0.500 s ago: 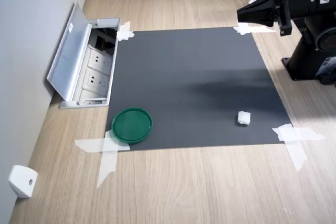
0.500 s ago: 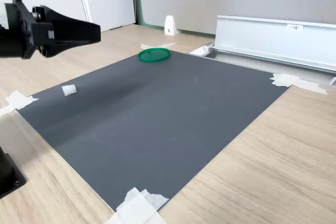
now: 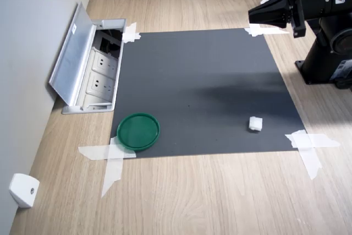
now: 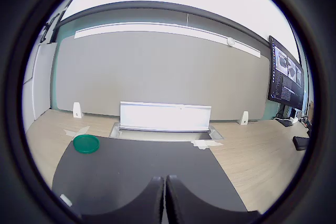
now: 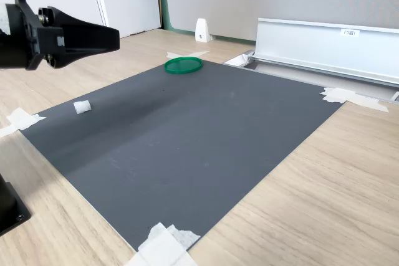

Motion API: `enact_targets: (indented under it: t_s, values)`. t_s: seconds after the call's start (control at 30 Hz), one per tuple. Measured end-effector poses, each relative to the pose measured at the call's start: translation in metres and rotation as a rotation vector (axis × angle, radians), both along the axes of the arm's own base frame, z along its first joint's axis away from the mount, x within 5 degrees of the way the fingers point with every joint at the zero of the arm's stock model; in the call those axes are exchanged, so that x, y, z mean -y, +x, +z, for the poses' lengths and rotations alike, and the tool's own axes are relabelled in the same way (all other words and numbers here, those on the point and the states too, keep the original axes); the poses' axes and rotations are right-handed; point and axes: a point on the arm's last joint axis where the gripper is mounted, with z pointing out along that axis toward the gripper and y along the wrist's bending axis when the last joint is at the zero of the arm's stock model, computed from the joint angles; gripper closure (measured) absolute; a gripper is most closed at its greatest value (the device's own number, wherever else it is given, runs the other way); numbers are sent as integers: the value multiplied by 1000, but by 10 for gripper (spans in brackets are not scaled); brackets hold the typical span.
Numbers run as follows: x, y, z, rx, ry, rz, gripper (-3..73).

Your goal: Grasp a white terminal and put it on the green lid.

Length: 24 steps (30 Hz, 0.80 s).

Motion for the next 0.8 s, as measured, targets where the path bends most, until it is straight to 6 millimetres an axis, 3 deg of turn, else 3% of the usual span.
enact_targets:
  t_s: [0.8]
  values:
    - [0,0,0,1,10,1,703]
